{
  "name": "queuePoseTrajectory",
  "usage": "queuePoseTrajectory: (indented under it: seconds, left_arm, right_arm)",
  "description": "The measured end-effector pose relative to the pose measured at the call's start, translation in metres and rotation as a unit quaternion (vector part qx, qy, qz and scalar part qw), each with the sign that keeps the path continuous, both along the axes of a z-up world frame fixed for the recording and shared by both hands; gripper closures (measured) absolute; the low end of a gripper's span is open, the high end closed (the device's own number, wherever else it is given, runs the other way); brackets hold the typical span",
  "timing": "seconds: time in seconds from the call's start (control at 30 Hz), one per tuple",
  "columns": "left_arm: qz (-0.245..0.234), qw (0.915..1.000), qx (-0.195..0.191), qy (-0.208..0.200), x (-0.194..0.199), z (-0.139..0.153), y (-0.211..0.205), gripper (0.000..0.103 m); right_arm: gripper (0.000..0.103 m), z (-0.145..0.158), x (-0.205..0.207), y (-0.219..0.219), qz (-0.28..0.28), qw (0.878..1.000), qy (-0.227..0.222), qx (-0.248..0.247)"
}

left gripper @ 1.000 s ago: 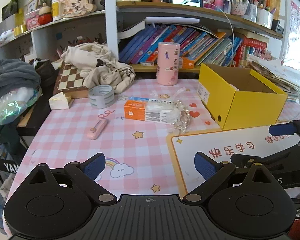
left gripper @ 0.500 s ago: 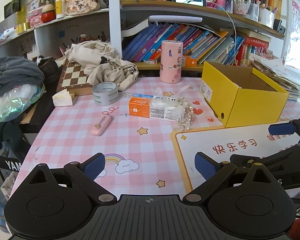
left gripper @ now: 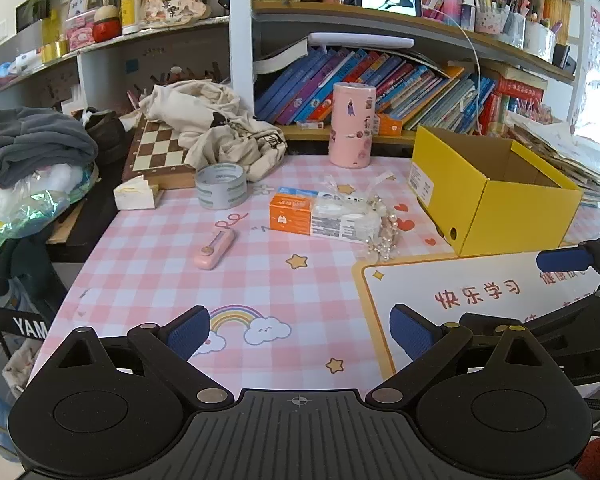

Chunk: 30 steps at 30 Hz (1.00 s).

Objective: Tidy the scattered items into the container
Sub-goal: 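Move the right tool to the pearl bracelet while the left tool approaches the pink utility knife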

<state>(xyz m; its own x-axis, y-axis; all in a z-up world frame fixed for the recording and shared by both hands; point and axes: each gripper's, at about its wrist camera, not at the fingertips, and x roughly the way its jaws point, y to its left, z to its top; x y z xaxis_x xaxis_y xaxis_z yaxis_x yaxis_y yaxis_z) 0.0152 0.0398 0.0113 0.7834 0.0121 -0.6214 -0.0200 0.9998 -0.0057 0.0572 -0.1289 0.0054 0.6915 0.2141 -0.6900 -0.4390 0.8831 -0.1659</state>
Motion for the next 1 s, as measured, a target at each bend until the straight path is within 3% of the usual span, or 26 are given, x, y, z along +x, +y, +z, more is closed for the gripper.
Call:
queuePoseTrajectory:
  seconds: [0.57,1.0]
  left_arm:
    - [0.019,0.9998,-0.008,0.003,-0.002,-0.002,0.01,0.005]
    - [0.03,0.9992,-0.011,0.022,0.019,-0.01,0.011,0.005]
  right_arm:
    - [0.005,0.0,-0.002,0.014,0.029,1.0,0.004,-0.008]
    - [0.005,-0.008,0.024,0.017,0.039,0.999,0.018,-0.006]
